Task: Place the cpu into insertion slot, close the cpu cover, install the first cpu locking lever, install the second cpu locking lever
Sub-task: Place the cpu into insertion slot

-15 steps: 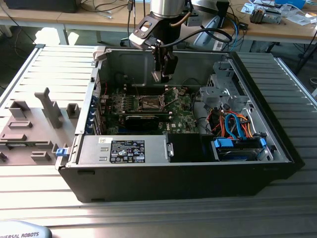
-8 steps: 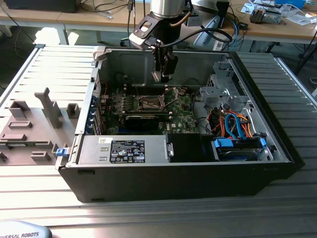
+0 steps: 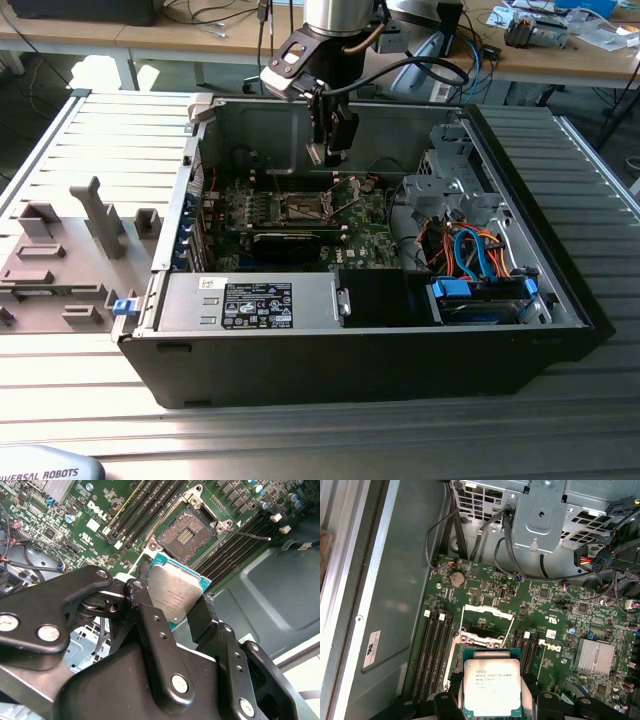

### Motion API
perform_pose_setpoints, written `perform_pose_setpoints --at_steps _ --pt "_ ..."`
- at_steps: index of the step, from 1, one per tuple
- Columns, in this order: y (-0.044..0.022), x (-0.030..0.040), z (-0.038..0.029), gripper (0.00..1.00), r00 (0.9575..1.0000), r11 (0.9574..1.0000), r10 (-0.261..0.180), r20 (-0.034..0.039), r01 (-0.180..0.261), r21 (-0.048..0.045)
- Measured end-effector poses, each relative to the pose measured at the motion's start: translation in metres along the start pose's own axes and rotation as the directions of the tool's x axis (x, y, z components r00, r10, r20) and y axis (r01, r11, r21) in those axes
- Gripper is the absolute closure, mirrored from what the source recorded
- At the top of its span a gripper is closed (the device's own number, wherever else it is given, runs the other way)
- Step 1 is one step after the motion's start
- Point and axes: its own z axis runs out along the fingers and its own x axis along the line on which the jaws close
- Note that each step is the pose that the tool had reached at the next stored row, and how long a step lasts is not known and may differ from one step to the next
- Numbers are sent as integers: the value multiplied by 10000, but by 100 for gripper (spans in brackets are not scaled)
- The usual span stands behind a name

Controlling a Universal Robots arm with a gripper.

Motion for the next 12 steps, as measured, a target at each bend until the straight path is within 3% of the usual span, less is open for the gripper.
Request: perform_pose_setpoints --at_steps 12 --pt "0 0 0 46 10000 10000 58 4 -58 1"
